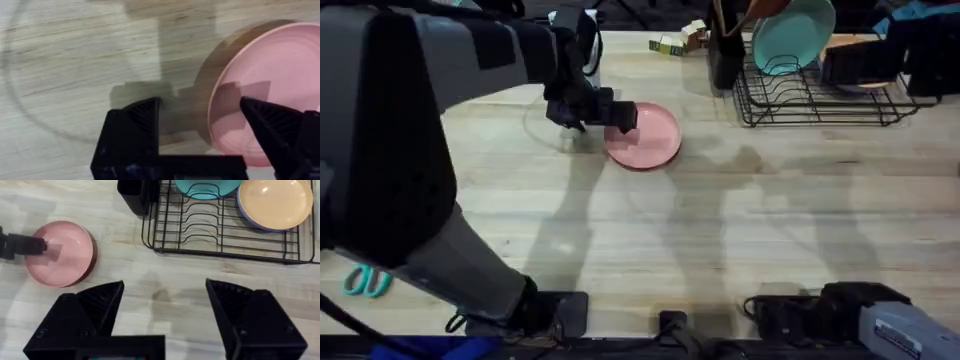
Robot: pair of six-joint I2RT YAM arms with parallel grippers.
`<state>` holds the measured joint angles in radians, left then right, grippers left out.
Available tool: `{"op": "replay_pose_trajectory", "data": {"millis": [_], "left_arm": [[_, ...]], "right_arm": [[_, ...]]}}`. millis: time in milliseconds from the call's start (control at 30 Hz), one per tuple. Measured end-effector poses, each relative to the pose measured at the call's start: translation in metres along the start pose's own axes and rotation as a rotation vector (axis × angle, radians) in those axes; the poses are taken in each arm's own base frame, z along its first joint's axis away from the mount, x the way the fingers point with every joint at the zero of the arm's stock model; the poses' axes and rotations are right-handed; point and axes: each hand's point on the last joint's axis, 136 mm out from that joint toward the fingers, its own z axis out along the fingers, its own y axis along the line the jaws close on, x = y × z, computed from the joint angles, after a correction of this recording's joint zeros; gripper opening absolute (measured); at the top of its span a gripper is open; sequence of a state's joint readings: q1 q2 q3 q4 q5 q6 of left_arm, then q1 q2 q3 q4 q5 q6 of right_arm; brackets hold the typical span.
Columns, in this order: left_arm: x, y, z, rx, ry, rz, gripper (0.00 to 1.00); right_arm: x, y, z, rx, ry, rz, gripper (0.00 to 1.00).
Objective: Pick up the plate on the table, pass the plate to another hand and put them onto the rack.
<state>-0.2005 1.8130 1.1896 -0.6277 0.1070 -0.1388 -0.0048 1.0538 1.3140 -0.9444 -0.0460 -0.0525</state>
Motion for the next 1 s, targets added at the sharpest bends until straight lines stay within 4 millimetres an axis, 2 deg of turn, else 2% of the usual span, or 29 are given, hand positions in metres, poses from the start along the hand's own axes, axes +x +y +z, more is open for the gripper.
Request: {"op": "replay_pose_trajectory", "data": {"millis": [667,700,833,1000], "left_arm": [[0.003,-0.005,0.002,-0.100,0.000,0.063,0.992],[0.003,-0.005,0.002,-0.100,0.000,0.063,0.962],[0.004,-0.012,0.003,-0.087,0.000,0.070,0.687],[0.004,-0.014,0.003,-0.080,0.001,0.076,0.458]], "right_arm": [[0.000,0.000,0.000,0.000,-0.001,0.000,0.996],[0.000,0.000,0.000,0.000,0.000,0.000,0.996],[0.000,0.000,0.000,0.000,-0.001,0.000,0.996],[-0.001,0.000,0.000,0.000,-0.005,0.000,0.996]]}}
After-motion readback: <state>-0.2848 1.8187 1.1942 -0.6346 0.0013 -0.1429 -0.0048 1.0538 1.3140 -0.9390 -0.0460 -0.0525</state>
